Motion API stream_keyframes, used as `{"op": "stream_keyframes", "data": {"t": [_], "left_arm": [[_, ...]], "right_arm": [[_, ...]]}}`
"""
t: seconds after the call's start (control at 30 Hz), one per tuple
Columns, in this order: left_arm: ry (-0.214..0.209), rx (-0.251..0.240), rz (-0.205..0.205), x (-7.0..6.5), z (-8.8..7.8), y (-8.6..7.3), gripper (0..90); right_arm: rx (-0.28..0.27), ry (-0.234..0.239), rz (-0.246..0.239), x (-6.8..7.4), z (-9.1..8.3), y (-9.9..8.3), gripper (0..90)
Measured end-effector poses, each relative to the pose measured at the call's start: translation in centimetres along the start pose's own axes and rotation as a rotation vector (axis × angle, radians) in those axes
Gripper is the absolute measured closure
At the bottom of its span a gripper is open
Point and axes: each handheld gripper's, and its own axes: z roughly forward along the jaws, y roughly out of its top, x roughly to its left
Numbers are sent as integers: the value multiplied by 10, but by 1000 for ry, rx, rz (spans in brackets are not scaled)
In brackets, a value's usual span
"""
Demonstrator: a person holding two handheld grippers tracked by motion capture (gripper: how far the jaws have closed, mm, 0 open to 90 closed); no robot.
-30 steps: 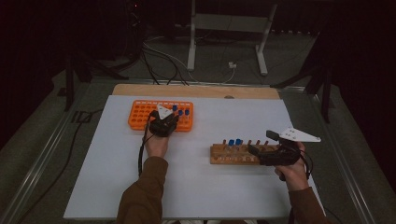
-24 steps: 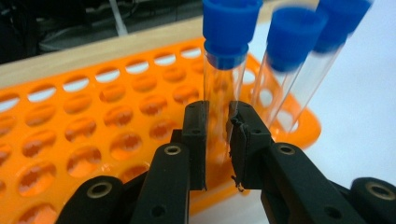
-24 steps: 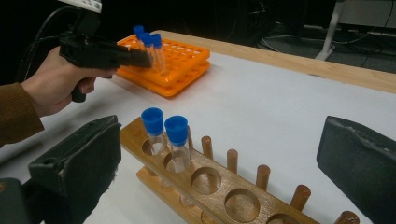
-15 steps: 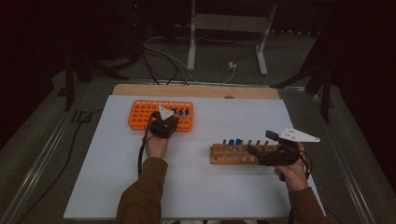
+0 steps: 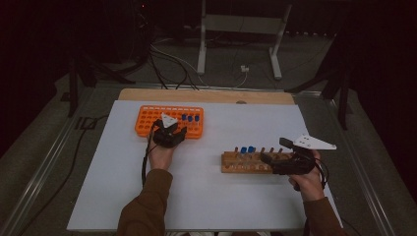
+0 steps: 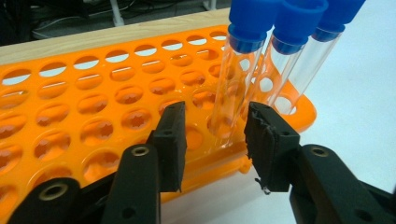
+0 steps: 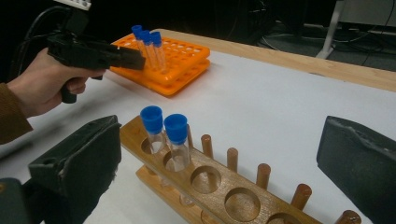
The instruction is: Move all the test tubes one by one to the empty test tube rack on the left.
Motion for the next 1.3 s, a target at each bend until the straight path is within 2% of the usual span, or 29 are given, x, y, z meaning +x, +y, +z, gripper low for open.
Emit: {"op": "stream_keyframes", "data": {"t": [0.03, 0.13, 0.33, 0.43, 0.5, 0.63, 0.73, 0.87, 0.93, 1.0, 1.1, 1.2, 1.3], "left_arm": [[-12, -5, -12, 0, -2, -1, 574], [-46, -8, -1, -2, -9, -4, 547], [-120, -43, -16, -10, -27, -10, 535], [-149, -60, -7, -19, -36, -13, 477], [-170, -72, -20, -24, -43, -15, 413], [-177, -92, -31, -31, -55, -16, 273], [-164, -103, -23, -36, -62, -14, 219], [-174, -118, -36, -40, -67, -10, 139], [-182, -103, -26, -43, -69, -8, 61], [-176, -91, -7, -47, -71, -7, 10], [-189, -106, -8, -50, -75, -5, 7], [-197, -110, -8, -52, -76, -4, 7], [-195, -103, -6, -53, -75, -4, 8]], "right_arm": [[0, 0, -1, 0, 0, 0, 0], [0, 2, 2, 1, 1, 0, 0], [-10, 0, 11, 0, 1, 0, 0], [-16, 9, 20, 0, 2, 1, 0], [-8, 15, 16, 0, 3, 0, 0], [8, 26, 4, 3, 6, 0, 0], [18, 44, 4, 2, 10, -1, 1], [37, 46, 3, 3, 15, -4, 50], [48, 43, -3, 4, 19, -5, 73], [65, 35, -18, 5, 23, -6, 104], [88, 25, -39, 8, 29, -8, 189], [93, 26, -75, 12, 34, -12, 380], [103, 10, -112, 15, 39, -14, 519]]}}
